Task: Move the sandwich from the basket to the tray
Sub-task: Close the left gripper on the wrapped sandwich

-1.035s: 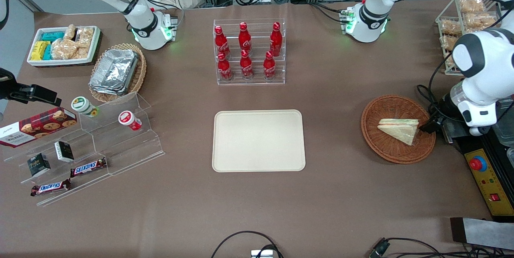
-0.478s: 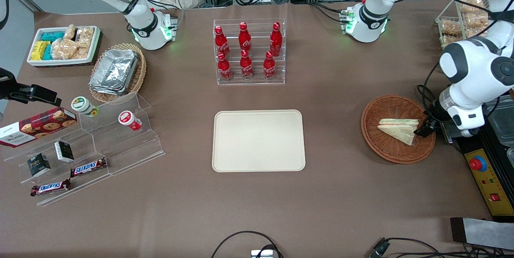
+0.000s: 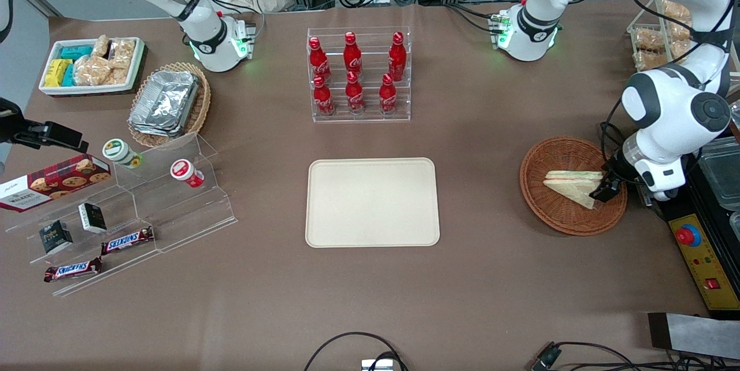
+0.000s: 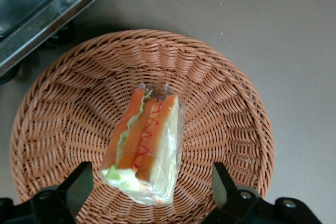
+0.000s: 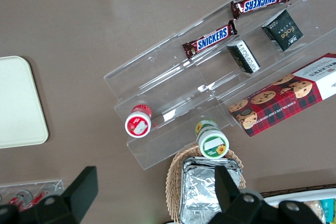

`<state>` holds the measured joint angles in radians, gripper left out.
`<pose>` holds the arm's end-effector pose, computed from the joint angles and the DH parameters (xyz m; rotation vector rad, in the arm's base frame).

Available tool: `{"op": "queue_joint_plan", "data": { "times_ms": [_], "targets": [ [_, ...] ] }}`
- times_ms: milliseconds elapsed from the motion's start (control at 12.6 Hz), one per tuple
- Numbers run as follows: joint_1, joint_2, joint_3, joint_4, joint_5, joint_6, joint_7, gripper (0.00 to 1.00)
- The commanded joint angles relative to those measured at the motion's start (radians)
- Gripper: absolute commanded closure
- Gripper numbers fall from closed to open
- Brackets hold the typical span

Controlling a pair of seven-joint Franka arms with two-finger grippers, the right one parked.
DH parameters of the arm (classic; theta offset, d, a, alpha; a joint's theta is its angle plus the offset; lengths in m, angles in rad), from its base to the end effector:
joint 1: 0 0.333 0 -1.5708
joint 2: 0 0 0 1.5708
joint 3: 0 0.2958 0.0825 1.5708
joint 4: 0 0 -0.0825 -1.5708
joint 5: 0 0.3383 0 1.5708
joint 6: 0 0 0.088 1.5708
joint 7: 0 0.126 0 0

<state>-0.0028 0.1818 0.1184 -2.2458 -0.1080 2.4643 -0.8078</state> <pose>0.5079 0.0579 0.2853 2.7028 1.4835 0.0311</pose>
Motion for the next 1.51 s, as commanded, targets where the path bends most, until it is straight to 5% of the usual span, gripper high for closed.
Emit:
{"op": "queue_joint_plan", "data": {
  "times_ms": [0,1035,1195,1434],
  "targets": [
    [-0.002,0.011,0.000,-0.018,-0.021,0.051,-0.013,0.00],
    [-0.014,0.064,-0.005,-0.041,-0.072,0.133,-0.014,0.00],
    [-0.016,0.068,-0.006,-0.041,-0.072,0.134,-0.014,0.19],
    [-0.016,0.068,-0.008,-0.041,-0.072,0.134,-0.013,0.65]
  ]
}}
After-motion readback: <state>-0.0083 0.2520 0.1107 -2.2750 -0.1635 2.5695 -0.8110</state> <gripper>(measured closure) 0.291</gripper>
